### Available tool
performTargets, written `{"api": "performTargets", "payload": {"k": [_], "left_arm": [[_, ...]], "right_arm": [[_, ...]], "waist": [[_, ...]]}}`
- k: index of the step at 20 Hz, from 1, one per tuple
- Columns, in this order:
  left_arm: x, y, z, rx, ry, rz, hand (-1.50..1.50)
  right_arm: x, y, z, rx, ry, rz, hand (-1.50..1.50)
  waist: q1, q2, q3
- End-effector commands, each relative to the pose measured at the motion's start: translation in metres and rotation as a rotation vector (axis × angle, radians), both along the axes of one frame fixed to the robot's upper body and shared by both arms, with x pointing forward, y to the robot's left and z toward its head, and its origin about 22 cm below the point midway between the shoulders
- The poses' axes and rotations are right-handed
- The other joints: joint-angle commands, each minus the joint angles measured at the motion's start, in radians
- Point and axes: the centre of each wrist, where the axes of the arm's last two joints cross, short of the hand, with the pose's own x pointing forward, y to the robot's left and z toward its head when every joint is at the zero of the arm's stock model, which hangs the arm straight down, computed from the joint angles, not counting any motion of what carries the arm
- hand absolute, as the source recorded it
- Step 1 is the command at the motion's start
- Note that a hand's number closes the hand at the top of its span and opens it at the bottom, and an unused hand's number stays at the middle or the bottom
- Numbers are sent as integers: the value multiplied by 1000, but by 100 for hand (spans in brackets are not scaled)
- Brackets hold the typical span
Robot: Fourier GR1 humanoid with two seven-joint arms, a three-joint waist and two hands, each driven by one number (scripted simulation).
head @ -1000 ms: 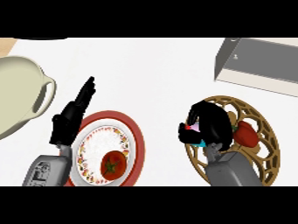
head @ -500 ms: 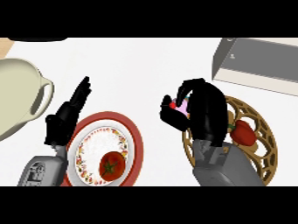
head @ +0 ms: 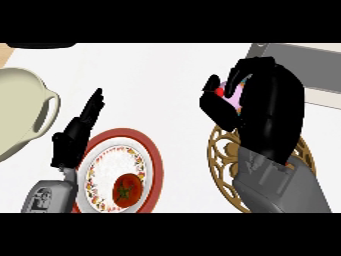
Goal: Pick the cupcake from the placemat and place it in the tiered shelf
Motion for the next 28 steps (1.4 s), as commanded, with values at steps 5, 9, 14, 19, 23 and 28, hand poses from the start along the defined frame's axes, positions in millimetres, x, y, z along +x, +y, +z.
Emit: {"api": "performTargets", "payload": {"k": [5,9,14,19,23,28], "left_arm": [[7,9,11,-19,11,6,0],[-1,-1,-1,2,-7,10,0],[-6,-11,-13,13,-1,-7,0],[10,-1,-10,-5,4,1,0],[3,0,-4,-8,10,6,0],[-8,-8,-10,-3,4,-6,0]], "right_arm": [[7,-25,56,-41,-56,-213,150],[3,-31,80,-48,-67,-255,150],[36,-64,84,-74,-106,-311,150],[60,-86,111,-85,-137,-360,150],[67,-100,108,-129,-151,-376,150],[85,-116,102,-234,-151,-390,150]], "waist": [[0,1,0],[0,0,0],[2,3,0],[2,5,0],[4,4,0],[6,4,0]]}}
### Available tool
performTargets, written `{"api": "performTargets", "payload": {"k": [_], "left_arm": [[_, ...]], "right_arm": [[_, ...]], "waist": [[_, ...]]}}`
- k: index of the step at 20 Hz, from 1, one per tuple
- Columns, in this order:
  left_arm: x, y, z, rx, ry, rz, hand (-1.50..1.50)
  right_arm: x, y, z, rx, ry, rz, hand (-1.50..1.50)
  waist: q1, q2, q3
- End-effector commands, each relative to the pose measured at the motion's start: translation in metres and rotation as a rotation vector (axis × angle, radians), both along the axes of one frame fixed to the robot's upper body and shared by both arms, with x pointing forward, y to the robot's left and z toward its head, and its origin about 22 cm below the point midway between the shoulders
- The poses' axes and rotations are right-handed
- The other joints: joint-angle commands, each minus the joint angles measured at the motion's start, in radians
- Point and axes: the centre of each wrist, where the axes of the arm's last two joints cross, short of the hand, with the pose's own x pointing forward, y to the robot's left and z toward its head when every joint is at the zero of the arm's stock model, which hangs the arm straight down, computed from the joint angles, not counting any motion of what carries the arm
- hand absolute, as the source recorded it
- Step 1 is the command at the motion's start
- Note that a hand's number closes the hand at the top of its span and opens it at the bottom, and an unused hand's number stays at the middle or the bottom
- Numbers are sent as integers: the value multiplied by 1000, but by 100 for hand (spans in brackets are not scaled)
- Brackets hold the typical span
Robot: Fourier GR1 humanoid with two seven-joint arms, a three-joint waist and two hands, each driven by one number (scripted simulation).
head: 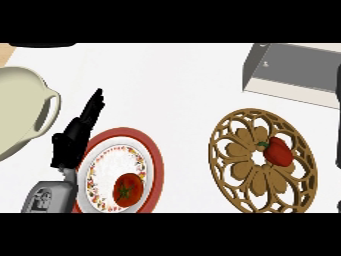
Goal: Pick the cupcake from the placemat and place it in the tiered shelf
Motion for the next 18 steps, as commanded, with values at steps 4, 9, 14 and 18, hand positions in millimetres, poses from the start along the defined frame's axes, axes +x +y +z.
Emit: {"api": "performTargets", "payload": {"k": [4,9,14,18], "left_arm": [[-6,1,5,-9,3,-13,0],[7,1,-2,-1,2,-1,0],[-3,-7,-14,12,-14,-7,0],[3,5,2,9,-18,-11,0]], "right_arm": [[37,-12,-22,-67,-18,-33,150],[45,-26,-51,-212,18,-54,150],[76,-58,-44,-188,-28,-18,150],[72,-62,-41,26,-227,37,150]], "waist": [[7,2,0],[-1,3,0],[10,5,0],[21,8,3]]}}
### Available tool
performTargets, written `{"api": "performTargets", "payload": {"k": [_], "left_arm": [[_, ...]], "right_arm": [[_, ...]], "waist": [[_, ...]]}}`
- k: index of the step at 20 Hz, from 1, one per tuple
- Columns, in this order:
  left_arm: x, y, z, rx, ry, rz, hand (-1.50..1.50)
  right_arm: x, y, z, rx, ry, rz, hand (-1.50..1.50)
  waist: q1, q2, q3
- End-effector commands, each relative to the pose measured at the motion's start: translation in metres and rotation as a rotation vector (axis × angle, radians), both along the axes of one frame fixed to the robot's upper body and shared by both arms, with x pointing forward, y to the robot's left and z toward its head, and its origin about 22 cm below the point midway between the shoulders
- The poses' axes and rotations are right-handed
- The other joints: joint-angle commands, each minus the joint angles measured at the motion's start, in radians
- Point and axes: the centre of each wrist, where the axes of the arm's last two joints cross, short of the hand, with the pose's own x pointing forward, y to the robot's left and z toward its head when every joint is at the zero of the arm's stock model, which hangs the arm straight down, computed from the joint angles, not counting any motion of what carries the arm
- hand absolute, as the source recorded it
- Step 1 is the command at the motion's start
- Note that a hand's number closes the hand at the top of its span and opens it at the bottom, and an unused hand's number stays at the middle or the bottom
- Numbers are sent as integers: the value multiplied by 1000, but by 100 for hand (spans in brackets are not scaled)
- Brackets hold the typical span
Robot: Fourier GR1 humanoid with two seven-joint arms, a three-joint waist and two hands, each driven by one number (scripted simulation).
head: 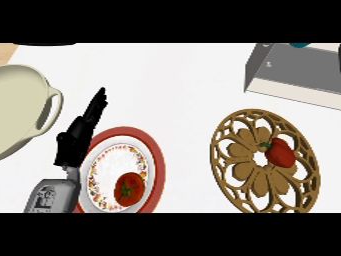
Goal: Pick the cupcake from the placemat and place it in the tiered shelf
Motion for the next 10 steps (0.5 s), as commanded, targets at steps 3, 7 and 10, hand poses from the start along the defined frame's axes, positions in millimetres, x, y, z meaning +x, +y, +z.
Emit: {"api": "performTargets", "payload": {"k": [3,7,10], "left_arm": [[4,9,6,2,-14,-11,0],[5,-5,3,-6,3,-6,0],[6,-13,-6,-10,12,21,0]], "right_arm": [[10,-23,-3,164,-179,86,150],[21,-37,-34,175,-174,94,150],[16,-45,-25,172,-174,116,150]], "waist": [[8,4,0],[4,2,0],[-9,-2,-1]]}}
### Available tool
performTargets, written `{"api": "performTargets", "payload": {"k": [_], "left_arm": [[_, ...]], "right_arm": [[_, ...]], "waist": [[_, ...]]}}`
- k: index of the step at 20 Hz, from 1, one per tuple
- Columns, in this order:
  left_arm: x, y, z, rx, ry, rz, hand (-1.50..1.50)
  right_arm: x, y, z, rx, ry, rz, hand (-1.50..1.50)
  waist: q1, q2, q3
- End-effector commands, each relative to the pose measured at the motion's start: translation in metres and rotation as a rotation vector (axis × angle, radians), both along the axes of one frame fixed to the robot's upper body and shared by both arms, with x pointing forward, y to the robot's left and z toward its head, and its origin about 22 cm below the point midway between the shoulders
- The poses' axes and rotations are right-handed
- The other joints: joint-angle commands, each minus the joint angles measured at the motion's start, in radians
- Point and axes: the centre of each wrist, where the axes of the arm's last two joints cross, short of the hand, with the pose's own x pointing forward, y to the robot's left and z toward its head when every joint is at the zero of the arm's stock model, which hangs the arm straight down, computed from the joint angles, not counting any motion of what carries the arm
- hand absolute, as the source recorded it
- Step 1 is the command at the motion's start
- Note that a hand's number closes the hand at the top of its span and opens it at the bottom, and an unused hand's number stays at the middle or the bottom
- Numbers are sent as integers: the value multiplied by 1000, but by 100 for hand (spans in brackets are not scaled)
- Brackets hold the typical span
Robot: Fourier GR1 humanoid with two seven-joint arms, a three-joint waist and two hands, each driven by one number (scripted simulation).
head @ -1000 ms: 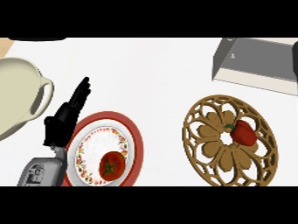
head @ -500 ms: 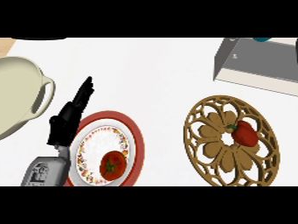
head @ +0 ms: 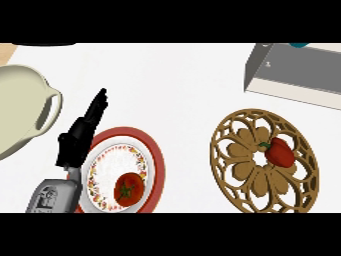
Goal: Pick the cupcake from the placemat and place it in the tiered shelf
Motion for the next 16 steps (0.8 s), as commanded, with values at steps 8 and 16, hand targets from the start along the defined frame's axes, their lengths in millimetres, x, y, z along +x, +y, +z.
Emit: {"api": "performTargets", "payload": {"k": [8,16], "left_arm": [[-8,-11,-4,0,-4,9,0],[9,20,2,-1,-3,-13,0]], "right_arm": [[3,-54,-25,-7,116,-301,-150],[-4,-32,-21,110,56,-236,-150]], "waist": [[-2,-1,-1],[-18,-7,-1]]}}
